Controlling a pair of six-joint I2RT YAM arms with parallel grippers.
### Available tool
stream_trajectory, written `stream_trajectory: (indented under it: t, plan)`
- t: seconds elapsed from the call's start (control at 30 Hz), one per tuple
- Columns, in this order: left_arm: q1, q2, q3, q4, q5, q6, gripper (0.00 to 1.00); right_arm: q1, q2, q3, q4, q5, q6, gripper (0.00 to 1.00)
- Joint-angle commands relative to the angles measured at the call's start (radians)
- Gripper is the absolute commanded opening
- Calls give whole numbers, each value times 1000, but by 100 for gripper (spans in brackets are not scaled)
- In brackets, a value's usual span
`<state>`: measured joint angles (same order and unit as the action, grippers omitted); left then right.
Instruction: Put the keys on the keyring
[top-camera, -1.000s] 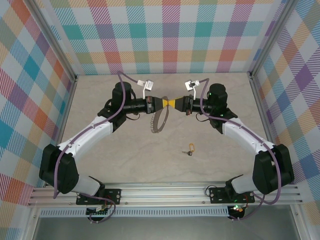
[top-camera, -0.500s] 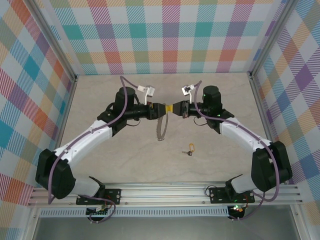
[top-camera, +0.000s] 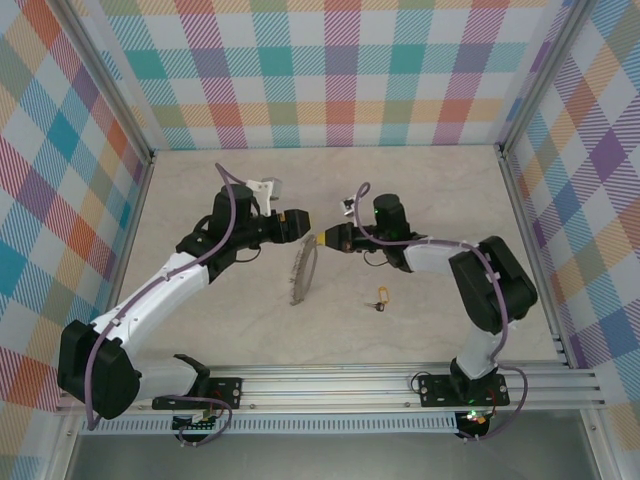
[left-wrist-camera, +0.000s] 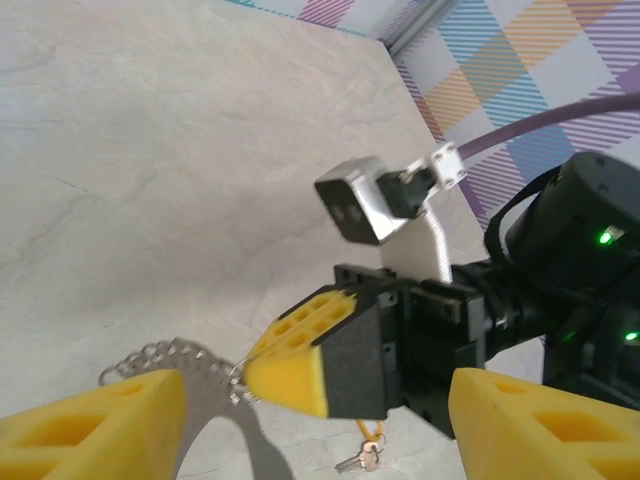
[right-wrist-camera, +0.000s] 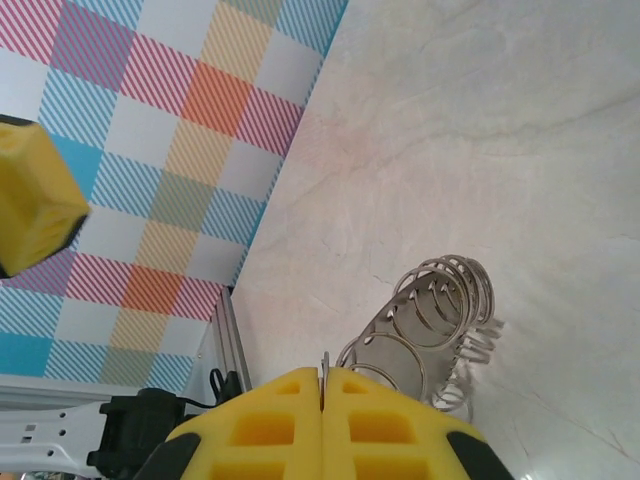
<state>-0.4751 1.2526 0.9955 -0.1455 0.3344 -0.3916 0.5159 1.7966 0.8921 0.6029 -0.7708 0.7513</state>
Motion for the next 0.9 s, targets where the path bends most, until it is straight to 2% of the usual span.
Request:
stream_trajectory:
  t: [0.0, 0.1, 0.43, 0.6, 0.7, 0.8, 0.87]
  plan:
    - [10, 3, 3, -14, -4, 11, 70, 8, 57, 23, 210, -5, 105, 0]
    - [13, 15, 6, -17, 4, 11, 70, 8, 85, -1, 167, 34, 61, 0]
    - [16, 58, 10, 17, 35, 4, 70, 21, 56, -89, -145, 191, -132, 0]
    - [15, 81, 9, 42, 50, -15, 70, 24, 51, -119, -194, 224, -158, 1]
    - [15, 89, 12, 52, 58, -21, 70, 24, 43, -138, -199, 229, -159, 12]
    - [15, 95, 14, 50, 65, -21, 70, 24, 13, -161, -211, 241, -161, 29]
    - [15, 97, 17, 50, 69, -20, 70, 24, -27, -171, -246, 260, -172, 35]
